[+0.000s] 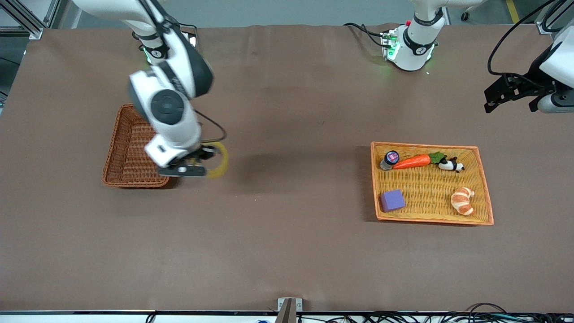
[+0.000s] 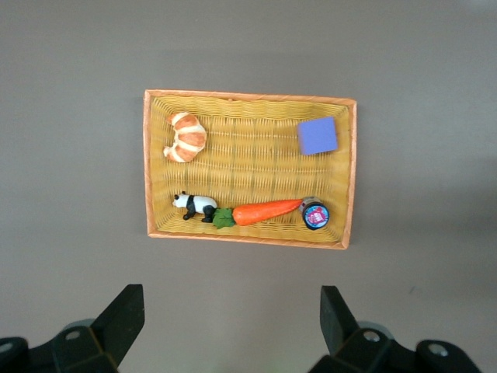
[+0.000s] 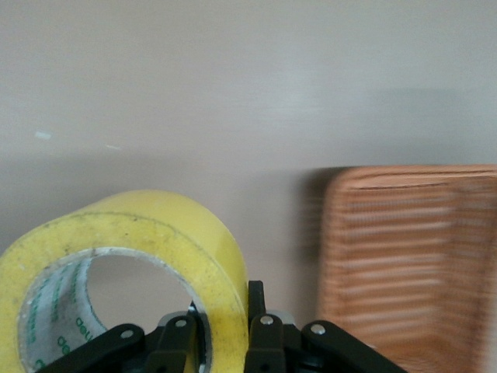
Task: Move tape to another basket
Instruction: 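Grasp the tape with the right gripper and carry it over the wicker basket, then lower the tape into the wicker basket and open the right gripper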
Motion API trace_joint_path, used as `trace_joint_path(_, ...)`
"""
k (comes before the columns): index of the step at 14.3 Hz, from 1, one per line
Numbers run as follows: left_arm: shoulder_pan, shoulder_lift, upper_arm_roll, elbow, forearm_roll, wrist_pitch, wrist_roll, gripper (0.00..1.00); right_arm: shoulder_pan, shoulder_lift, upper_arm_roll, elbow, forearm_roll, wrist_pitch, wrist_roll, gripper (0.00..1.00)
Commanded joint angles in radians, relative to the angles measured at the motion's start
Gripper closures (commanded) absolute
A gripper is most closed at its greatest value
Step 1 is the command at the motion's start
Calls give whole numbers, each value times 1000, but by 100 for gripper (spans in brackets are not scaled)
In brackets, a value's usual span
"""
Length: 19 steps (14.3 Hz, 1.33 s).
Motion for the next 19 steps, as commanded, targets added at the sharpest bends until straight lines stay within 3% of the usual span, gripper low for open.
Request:
trace_joint_path(1,12,-53,-1,-57,-31,15,27,0,-43,-130,-111,-150,31,0,-237,100)
trace_joint_path(4,15,-56,0,-69,-35,24,27,0,-41,-241,-242,-358,42,99,-420,100)
trace_joint_path(7,15,-56,0,-74,-35,35,27,0,-40,-308,-349,-599,42,331,-552,99)
trace_joint_path(10,14,-53,0,-68,-35,40,26,0,-44,-313,-382,-748,42,519,-587,98)
trace_joint_path(14,14,-49,0,-68,-35,64,27,0,-46,-293,-466,-824,41,666,-676,98)
trace_joint_path(19,14,-49,0,-68,-35,63,27,0,-43,-226,-466,-833,42,744,-670,95)
